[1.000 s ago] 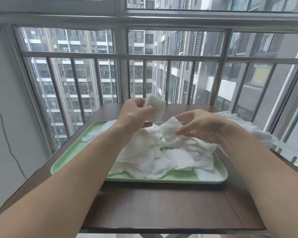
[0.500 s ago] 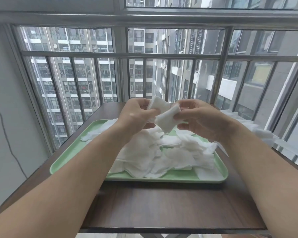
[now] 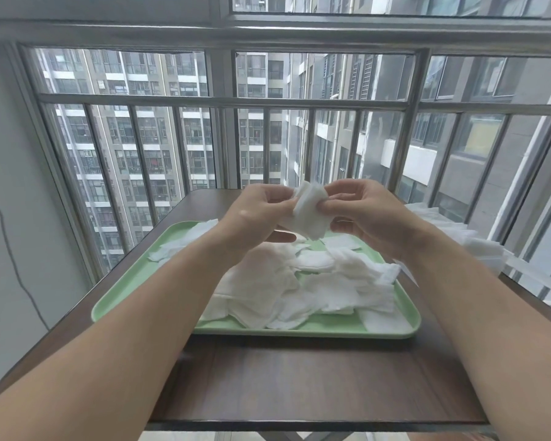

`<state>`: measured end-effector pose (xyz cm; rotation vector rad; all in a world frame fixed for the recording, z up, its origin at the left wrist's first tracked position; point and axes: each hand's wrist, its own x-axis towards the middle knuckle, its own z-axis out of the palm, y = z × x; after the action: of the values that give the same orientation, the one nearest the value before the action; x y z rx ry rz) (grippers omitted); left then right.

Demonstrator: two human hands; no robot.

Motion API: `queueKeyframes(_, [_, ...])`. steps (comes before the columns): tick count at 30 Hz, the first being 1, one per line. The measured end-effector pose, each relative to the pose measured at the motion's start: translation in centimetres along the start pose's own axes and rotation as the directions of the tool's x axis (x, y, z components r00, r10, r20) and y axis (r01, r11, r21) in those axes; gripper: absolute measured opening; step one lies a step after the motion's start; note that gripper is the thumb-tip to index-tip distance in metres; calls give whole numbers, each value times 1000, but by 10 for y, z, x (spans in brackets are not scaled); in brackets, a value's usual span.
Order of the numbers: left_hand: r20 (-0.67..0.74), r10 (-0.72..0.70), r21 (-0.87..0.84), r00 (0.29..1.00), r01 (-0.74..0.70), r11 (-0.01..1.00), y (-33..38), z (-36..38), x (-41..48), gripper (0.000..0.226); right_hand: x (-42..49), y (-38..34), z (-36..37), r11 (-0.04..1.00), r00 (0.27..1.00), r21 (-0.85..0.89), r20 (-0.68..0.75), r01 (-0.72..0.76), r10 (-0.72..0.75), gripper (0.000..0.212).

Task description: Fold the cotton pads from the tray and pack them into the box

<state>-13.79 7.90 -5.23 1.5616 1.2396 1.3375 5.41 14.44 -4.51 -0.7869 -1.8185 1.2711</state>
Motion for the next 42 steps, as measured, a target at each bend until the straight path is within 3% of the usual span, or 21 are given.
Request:
queueKeyframes(5, [-16, -50, -24, 999, 49, 999, 3, 2, 1, 22, -2, -1, 2, 999, 998, -33, -59, 34, -36, 24])
queueKeyframes(11, [24, 52, 89, 998, -54, 995, 2, 3, -2, 20, -2, -5, 9, 932, 964, -344, -187, 115, -188, 37])
queueKeyframes(13, [6, 79, 75, 997, -79, 994, 2, 3, -2, 28, -1, -15, 9, 892, 965, -426, -134, 151, -227, 41])
queueKeyframes(17, [-43, 164, 41, 986, -162, 986, 7, 3, -3, 30, -2, -35, 11, 874, 981, -446, 69, 192, -181, 47])
queueKeyframes(19, [-69, 210, 100, 975, -203, 974, 11, 5, -4, 30, -5, -45, 9, 841, 980, -506, 54, 194, -193, 45])
queueKeyframes(23, [-71, 227, 172, 971, -213, 962, 16, 10, -6, 29, -16, -61, -17, 821, 989, -552, 45, 144, -143, 21])
queueKeyframes(29, [75, 246, 394, 966, -255, 883, 34, 38, -3, 18, -57, -83, -99, 779, 999, -627, -38, -28, 5, 14])
queueKeyframes(33, [187, 255, 512, 949, -316, 799, 48, 76, 6, 15, -84, -77, -147, 778, 987, -610, -145, -149, 75, 26])
queueKeyframes(39, [316, 228, 639, 921, -385, 666, 56, 146, 34, 6, -113, -53, -187, 867, 967, -451, -225, -210, 117, 35])
queueKeyframes(42, [358, 197, 706, 913, -403, 583, 53, 172, 49, 17, -117, -42, -195, 908, 964, -361, -226, -214, 137, 41])
